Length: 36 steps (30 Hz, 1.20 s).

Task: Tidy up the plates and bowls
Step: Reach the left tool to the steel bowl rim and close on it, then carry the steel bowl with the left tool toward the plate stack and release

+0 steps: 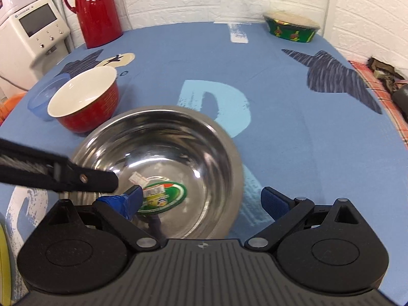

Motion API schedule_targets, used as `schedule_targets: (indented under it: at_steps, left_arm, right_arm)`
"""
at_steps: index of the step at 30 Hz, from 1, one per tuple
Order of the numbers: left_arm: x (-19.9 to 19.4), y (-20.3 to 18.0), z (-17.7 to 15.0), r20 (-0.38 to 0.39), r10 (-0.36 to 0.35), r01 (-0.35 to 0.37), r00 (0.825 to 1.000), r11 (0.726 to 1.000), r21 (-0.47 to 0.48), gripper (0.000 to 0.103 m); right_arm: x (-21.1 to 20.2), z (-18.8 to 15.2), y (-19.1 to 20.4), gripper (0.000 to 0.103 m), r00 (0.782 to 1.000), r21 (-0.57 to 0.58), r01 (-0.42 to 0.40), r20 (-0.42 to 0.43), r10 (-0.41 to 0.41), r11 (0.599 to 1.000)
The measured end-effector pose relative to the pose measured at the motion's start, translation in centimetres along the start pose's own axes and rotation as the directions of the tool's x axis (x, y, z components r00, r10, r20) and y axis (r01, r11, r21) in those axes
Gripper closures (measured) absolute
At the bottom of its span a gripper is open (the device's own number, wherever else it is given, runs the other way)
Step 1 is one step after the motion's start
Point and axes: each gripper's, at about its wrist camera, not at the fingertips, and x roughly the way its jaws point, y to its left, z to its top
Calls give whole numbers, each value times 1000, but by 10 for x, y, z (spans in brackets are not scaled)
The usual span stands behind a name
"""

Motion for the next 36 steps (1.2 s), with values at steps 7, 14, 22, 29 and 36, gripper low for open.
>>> schedule_targets:
  at_steps: [7,14,22,29,36]
  left_arm:
    - [-14,-9,-15,32,3,-6,999,993,114,103]
    - [-53,-11,-55,60,-29,16,998,978,206,103]
    - [-79,4,-123,22,-54,45,998,955,292,103]
    - [-75,11,-141,17,-57,50,998,956,288,102]
    - [-64,7,-135,22,-42,34,999,959,283,102]
  right_arm:
    - [-22,-11,21,15,998,-19,-43,41,44,999]
    - [-65,-42,40,15,995,-46,-26,94,30,999]
    - [-99,-105,68,15,995,-57,-15,94,20,998]
    - [-100,-123,72,15,997,-27,-28,68,30,999]
    - [-90,-122,66,15,998,-3,-36,56,36,999]
